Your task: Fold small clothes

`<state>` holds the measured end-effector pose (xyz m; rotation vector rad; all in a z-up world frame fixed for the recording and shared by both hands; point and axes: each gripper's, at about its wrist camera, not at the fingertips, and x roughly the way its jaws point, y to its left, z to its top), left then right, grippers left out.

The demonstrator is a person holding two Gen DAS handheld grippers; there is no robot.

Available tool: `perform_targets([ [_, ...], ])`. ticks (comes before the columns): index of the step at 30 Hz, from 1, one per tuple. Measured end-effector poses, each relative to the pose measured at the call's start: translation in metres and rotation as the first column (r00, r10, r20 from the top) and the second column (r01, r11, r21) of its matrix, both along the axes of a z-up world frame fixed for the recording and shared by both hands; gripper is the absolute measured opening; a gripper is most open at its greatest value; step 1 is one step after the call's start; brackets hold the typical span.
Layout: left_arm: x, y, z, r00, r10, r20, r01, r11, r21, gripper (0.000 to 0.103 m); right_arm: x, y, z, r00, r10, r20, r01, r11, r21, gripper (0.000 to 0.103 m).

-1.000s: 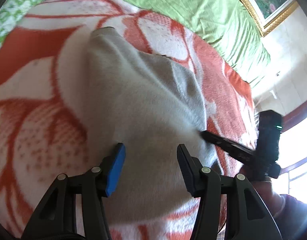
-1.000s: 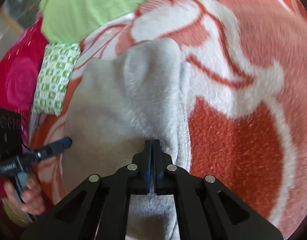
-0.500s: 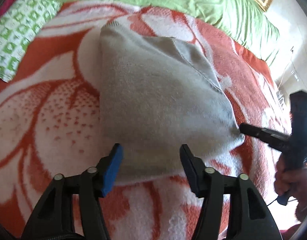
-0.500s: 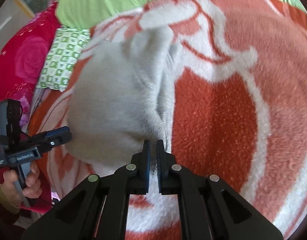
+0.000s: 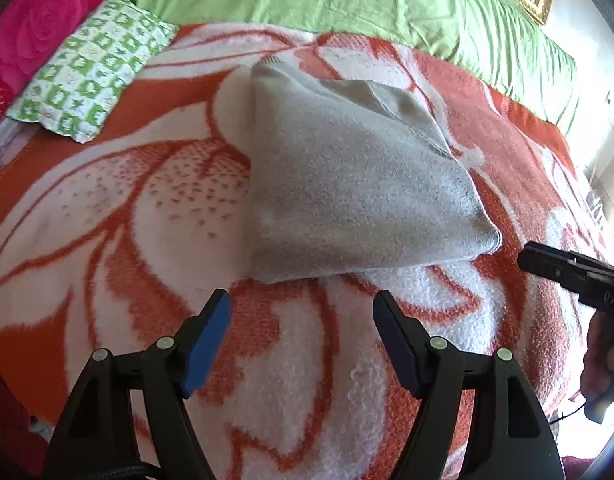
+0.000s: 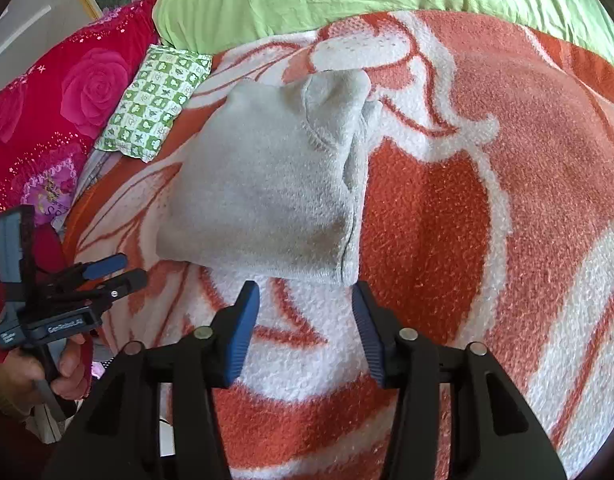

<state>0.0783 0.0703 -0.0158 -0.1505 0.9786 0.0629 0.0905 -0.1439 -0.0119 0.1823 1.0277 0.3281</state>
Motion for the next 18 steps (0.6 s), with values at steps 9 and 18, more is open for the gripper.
perform_targets([
  [9,-0.022,-0.005,0.001,1.0,0.02,0.02,-0.023,0.99,0.142,0.076,-0.021,0.021,0.01,0.995,0.081,0.053,-0.077,0.993,-0.087,0.08],
  [18,-0.032,0.003,0.031,0.996,0.023,0.084,-0.035,0.99,0.136,0.102,-0.062,0.023,0.058,0.909,0.074,0.411,-0.033,0.994,-0.106,0.103],
])
